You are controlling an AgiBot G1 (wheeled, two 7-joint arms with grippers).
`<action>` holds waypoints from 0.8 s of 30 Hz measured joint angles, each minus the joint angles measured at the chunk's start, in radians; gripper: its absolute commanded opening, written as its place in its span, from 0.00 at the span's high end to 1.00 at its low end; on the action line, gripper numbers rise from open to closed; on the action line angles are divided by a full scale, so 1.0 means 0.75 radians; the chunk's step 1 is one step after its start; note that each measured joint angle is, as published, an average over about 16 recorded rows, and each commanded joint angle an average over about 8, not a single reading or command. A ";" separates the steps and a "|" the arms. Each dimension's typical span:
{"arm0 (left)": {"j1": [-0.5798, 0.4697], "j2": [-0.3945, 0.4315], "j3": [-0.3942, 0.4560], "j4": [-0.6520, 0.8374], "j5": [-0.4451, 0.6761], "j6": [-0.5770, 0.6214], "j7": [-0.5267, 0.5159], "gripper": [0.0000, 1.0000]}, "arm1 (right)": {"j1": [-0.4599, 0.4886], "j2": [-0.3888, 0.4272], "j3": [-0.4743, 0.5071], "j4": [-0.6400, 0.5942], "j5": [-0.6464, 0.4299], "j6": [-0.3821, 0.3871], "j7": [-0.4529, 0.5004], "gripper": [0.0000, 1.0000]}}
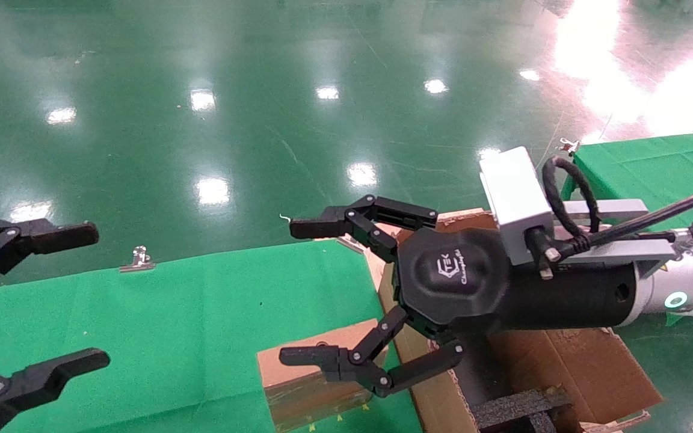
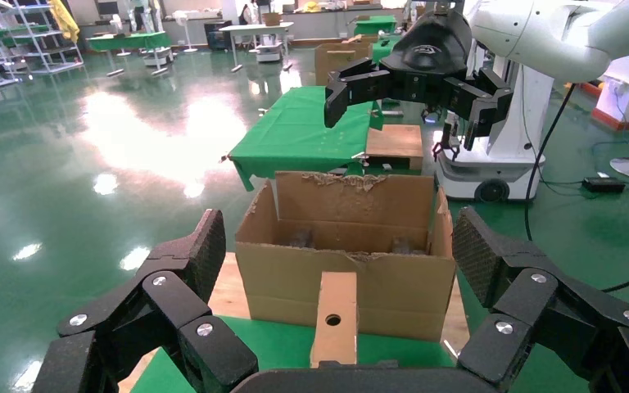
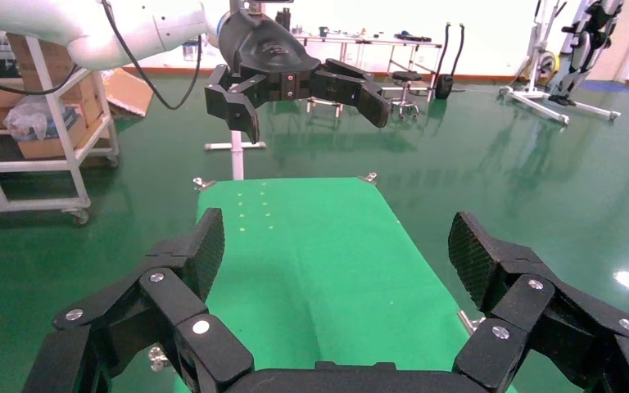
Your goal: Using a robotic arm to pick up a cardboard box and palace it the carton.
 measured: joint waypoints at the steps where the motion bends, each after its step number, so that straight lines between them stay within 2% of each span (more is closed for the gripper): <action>1: 0.000 0.000 0.000 0.000 0.000 0.000 0.000 0.00 | 0.000 0.000 0.000 0.000 0.000 0.000 0.000 0.00; 13: 0.000 0.000 0.000 0.000 0.000 0.000 0.000 0.00 | 0.000 0.000 0.000 0.000 0.000 0.000 0.000 0.00; 14: 0.000 0.000 0.000 0.000 0.000 0.000 0.000 0.05 | 0.000 0.000 0.000 0.000 0.000 0.000 0.000 0.00; 21: 0.000 0.000 0.000 0.000 0.000 0.000 0.000 0.91 | 0.000 0.000 0.000 0.000 0.000 0.000 0.000 0.00; 22: 0.000 0.000 0.000 0.000 0.000 0.000 0.000 0.99 | 0.000 0.000 0.000 0.000 0.000 0.000 0.000 0.00; 24: 0.000 0.000 0.000 0.000 0.000 0.000 0.000 1.00 | 0.000 0.000 -0.001 -0.001 -0.001 0.000 0.001 0.00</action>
